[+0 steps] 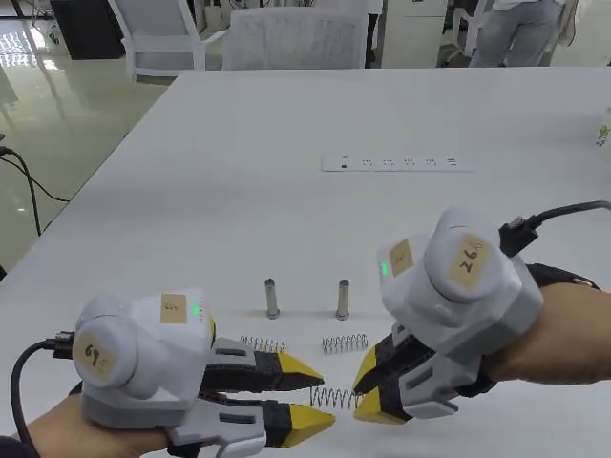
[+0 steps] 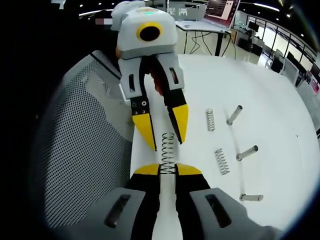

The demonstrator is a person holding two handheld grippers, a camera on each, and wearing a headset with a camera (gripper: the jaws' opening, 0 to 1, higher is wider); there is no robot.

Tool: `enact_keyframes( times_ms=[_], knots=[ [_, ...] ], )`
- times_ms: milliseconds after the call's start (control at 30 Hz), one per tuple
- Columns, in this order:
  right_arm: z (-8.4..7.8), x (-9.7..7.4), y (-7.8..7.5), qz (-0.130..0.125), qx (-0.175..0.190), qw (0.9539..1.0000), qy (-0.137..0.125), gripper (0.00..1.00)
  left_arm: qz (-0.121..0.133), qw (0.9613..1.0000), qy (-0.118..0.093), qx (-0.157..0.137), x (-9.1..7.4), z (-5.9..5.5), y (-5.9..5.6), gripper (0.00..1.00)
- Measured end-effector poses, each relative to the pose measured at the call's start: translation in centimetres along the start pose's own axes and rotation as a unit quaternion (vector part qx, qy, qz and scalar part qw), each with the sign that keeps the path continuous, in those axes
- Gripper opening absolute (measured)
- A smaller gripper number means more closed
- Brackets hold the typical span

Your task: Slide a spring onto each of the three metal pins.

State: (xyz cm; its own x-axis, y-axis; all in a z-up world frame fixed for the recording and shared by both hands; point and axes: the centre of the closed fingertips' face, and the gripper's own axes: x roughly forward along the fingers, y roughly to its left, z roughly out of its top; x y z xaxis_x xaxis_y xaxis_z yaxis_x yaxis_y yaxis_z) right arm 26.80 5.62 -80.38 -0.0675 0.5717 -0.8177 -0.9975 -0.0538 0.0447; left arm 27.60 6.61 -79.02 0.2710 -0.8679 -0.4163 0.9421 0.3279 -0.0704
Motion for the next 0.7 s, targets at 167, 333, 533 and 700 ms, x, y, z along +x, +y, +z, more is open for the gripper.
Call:
enact_keyframes(
  times_ms=[167, 333, 533, 700],
  knots=[
    [0.0, -0.03, 0.17, 0.003, -0.001, 1.0, 0.0, 0.07, -0.005, 1.0, 0.005, 0.003, 0.02, -0.14, -0.23, 0.07],
    [-0.04, -0.05, 0.31, 0.006, 0.0, 1.0, 0.0, 0.07, -0.006, 0.9999, 0.007, 0.007, 0.06, -0.21, -0.23, 0.05],
    [-0.07, -0.27, 0.35, 0.009, 0.002, 1.0, -0.002, 0.07, -0.012, 0.9997, 0.013, 0.014, 0.15, -0.38, -0.47, 0.04],
    [0.03, -0.42, 0.51, 0.011, -0.001, 0.9999, -0.003, 0.07, -0.015, 0.9996, 0.016, 0.02, 0.19, -0.45, -0.53, 0.03]
  ],
)
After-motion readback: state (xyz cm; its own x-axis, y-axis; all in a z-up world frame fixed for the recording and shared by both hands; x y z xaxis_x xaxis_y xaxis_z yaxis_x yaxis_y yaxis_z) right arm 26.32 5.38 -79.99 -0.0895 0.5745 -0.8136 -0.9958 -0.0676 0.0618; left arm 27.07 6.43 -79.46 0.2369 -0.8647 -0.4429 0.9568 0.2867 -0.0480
